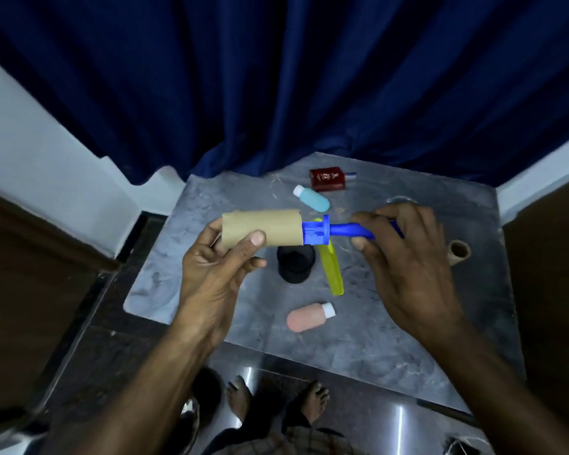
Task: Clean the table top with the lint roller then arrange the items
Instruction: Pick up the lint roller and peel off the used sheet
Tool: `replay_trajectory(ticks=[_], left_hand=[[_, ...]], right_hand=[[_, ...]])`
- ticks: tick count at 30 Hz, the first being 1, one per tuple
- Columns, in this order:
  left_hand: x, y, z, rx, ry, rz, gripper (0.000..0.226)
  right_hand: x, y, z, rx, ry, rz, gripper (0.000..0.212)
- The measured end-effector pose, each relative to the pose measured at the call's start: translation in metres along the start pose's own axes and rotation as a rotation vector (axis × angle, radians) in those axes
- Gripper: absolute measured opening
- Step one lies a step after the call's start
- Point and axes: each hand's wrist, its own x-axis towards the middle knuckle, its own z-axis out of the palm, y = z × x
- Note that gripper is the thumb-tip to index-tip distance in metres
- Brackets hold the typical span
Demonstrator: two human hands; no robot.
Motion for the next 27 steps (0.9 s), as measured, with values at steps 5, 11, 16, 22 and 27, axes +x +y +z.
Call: replay_trajectory(ticks=[5, 11, 16, 22, 27], left_hand=[[-0.015, 0.030, -0.062, -0.026, 0.014, 0.068, 0.063], [-0.044, 0.051, -0.140, -0.108, 0.242, 0.128, 0.061], [-0.073, 0.049, -0.183, -0.281, 0.467, 0.172, 0.029], [-0.104, 0.050, -0.224, -0.474, 0.770, 0.222, 0.020], [-0.129, 0.043, -0.252, -0.678, 0.826, 0.227, 0.019]], right_hand=[[0.028, -0.048, 0.012, 0.099, -0.093, -0.130, 0.031], [0.048, -0.116, 0.052, 0.187, -0.069, -0.230, 0.030], [0.053, -0.167, 0.086, 0.267, -0.004, -0.387, 0.029], [0.062, -0.218, 0.119, 0.355, -0.042, -0.535, 0.025], [0.061, -0.253, 0.138, 0.460, -0.187, -0.556, 0.029]])
